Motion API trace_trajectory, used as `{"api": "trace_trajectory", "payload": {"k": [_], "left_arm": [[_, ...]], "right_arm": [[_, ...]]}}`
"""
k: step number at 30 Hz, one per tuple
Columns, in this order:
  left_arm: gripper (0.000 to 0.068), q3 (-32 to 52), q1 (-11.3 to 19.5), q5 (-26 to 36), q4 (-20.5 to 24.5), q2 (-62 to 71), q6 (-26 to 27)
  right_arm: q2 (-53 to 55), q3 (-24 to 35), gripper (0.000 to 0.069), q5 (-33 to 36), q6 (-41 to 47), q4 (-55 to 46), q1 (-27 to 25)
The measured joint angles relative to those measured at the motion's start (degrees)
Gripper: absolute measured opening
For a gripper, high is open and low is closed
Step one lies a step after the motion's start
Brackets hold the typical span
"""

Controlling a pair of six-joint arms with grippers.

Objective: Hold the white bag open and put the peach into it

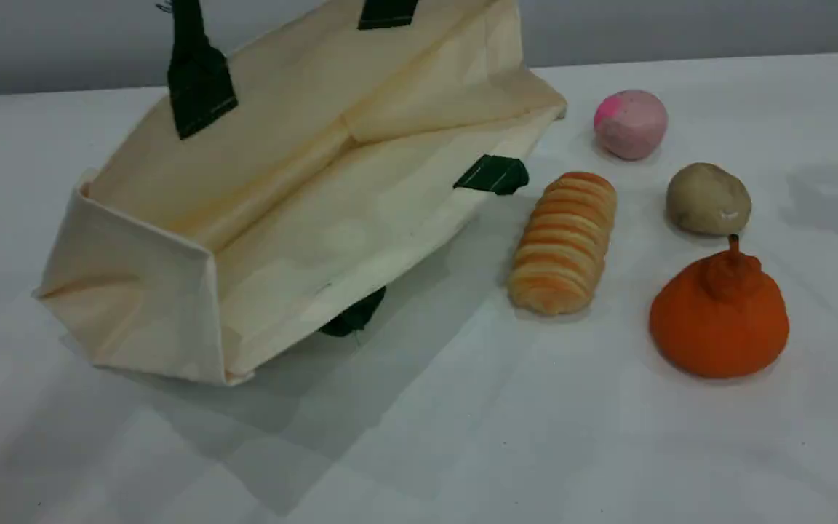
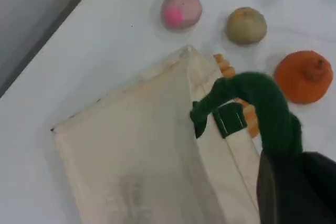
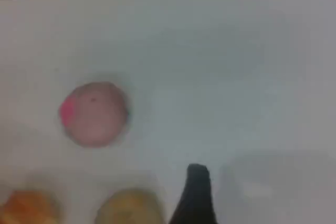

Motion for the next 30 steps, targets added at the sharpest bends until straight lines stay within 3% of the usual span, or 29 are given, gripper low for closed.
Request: {"api": "trace_trajectory", "payload": {"k": [5,17,30], "left_arm": [[0.0092,0.0,0.0,0.0,-0.1,0.0,0.0],[0.0092,0.0,0.0,0.0,-0.1,0.0,0.2],[0.0092,0.0,0.0,0.0,0.0,0.0,0.2]], "right_arm": [[7.1,-1.7,0.057,-4.9,-5.3,1.0,0.0],[17.1,-9.4,0.057,-3.4,-19.9,13.2,4.9],[26.2,-15.6,0.057,-3.7,-22.5,15.5,11.7]]}}
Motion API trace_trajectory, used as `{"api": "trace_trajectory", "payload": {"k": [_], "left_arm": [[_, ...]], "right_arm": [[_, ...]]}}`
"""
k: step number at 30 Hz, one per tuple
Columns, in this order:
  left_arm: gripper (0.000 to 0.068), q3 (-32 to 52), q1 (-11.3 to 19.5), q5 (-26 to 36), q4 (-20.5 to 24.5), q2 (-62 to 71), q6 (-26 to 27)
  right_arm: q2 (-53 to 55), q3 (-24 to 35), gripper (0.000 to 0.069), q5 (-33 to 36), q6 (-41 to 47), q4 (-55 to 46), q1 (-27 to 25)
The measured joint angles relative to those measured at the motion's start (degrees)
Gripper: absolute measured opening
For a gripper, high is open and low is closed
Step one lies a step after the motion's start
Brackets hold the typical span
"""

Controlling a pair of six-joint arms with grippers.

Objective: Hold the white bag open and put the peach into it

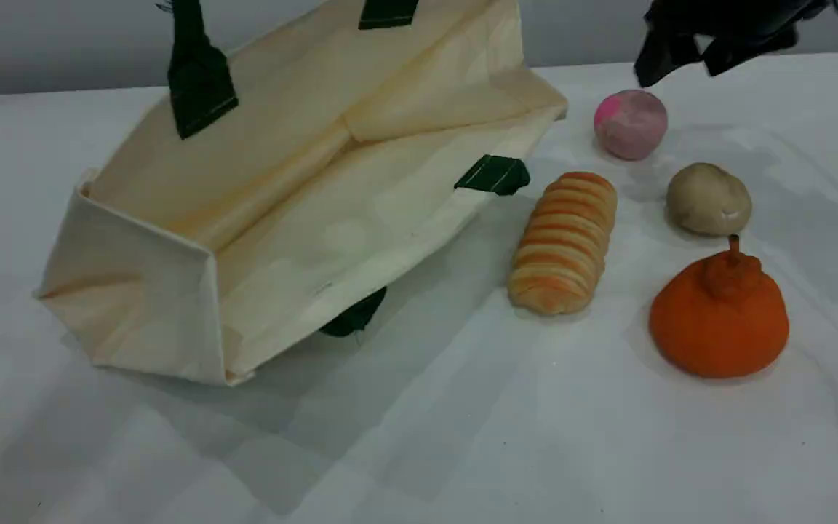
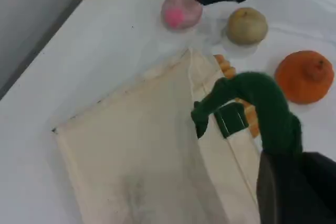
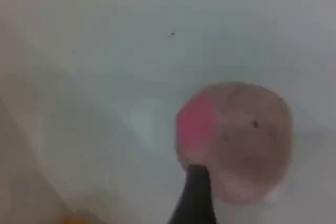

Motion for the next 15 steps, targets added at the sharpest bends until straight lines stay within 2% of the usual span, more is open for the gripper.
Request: {"api": "trace_trajectory", "payload": {"k": [7,15], "left_arm": [[0.0092,0.0,0.0,0.0,0.0,0.0,0.0],[0.0092,0.0,0.0,0.0,0.1,0.0,0.0]], "right_arm": [[4.6,-4.6,0.057,0.5,-0.2,0.3,0.3],[7.2,-6.9,0.057,0.0,-0.3,0.3,0.3]]}}
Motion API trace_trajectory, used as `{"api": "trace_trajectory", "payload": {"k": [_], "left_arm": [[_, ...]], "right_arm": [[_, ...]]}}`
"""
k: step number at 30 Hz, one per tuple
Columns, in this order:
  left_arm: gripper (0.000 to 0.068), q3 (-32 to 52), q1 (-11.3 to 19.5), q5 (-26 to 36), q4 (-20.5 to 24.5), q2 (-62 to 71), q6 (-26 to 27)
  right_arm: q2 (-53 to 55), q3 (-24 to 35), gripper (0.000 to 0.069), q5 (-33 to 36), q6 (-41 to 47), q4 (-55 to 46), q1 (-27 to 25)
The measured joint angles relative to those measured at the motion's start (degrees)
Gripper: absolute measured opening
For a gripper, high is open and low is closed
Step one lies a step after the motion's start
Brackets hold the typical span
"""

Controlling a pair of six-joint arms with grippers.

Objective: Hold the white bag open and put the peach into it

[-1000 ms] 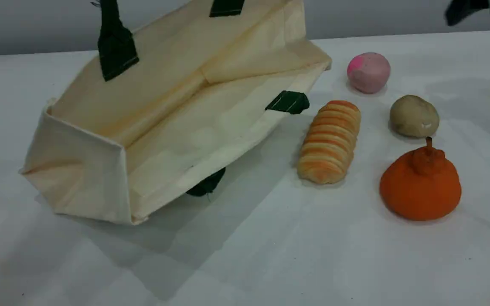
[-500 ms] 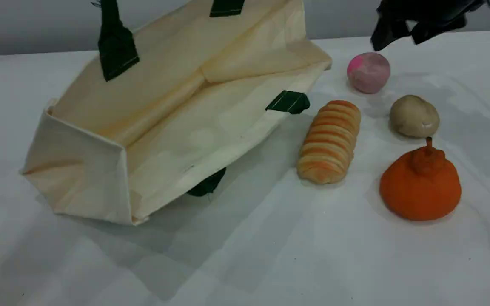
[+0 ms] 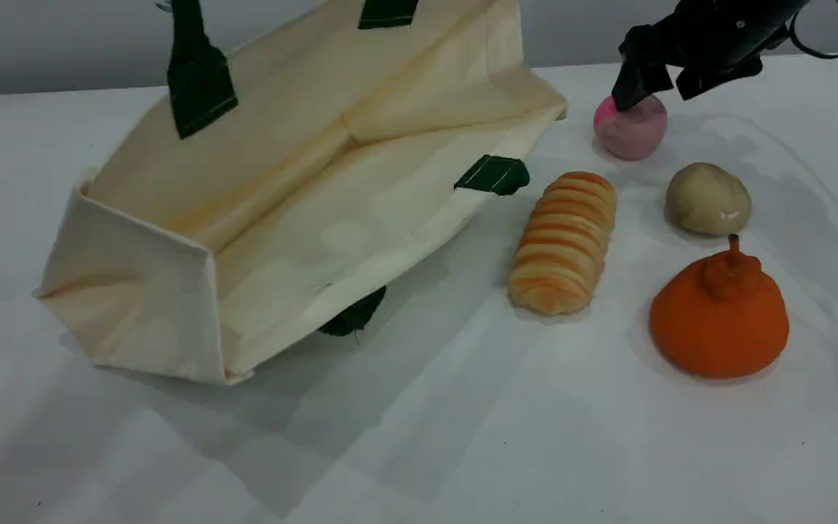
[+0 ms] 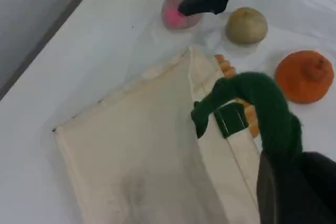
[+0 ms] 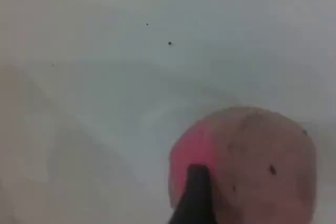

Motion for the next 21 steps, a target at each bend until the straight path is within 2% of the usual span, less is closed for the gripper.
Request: {"api": "trace_trajectory", "payload": {"k": [21], "left_arm": [[0.0092,0.0,0.0,0.0,-0.1,0.0,0.0]], "right_arm": [[0.1,0.0,0.057,-1.6,-2.5,2.3,1.3]]}}
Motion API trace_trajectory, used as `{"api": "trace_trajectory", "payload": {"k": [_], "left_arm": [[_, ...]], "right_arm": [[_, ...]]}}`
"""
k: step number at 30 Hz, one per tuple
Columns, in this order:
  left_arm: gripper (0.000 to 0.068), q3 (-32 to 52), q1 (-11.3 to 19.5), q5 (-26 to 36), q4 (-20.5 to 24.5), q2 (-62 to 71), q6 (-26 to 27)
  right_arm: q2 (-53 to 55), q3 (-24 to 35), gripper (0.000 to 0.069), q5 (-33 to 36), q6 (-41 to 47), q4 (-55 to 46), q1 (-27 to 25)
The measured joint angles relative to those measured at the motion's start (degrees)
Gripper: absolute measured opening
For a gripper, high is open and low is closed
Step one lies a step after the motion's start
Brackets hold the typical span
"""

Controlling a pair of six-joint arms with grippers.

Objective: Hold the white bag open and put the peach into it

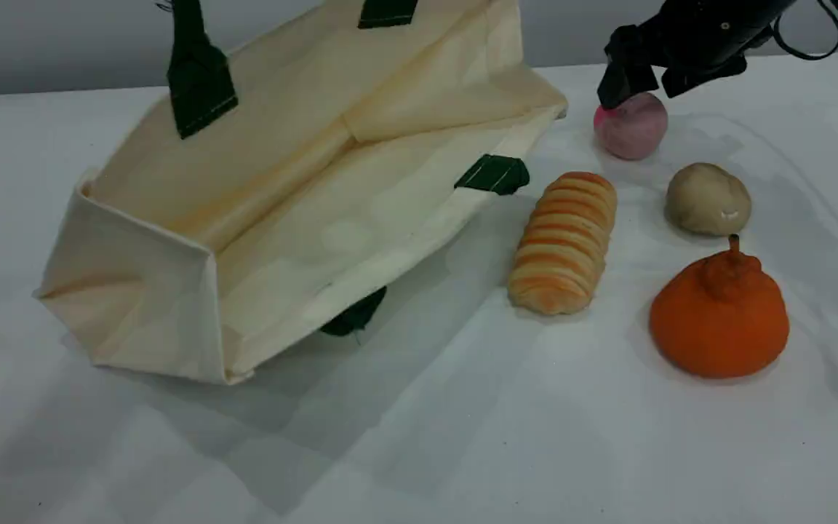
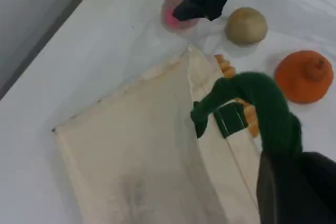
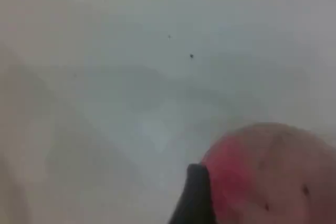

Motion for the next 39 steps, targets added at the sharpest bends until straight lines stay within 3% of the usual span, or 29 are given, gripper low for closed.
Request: {"api": "trace_trajectory", "payload": {"k": [15,18,23,30,39], "left_arm": [[0.0092,0.0,0.0,0.0,0.0,0.0,0.0],[0.0092,0.0,0.0,0.0,0.0,0.0,0.0],[0.0092,0.0,0.0,0.0,0.0,0.0,0.0],[0.0092,0.0,0.0,0.0,0.0,0.0,0.0],[0.0092,0.0,0.0,0.0,0.0,0.0,0.0]], "right_arm": [[2.9,0.0,0.0555,-1.3,-0.8,0.7,0.4],[2.9,0.0,0.0496,-1.4,-0.8,0.7,0.4],[2.9,0.0,0.0341,-1.5,-0.7,0.7,0.4],[2.7,0.0,0.0337,-0.7,-0.7,0.0,0.3],[-4.2,0.1,0.0337,5.6,1.5,-4.5,0.3]]}}
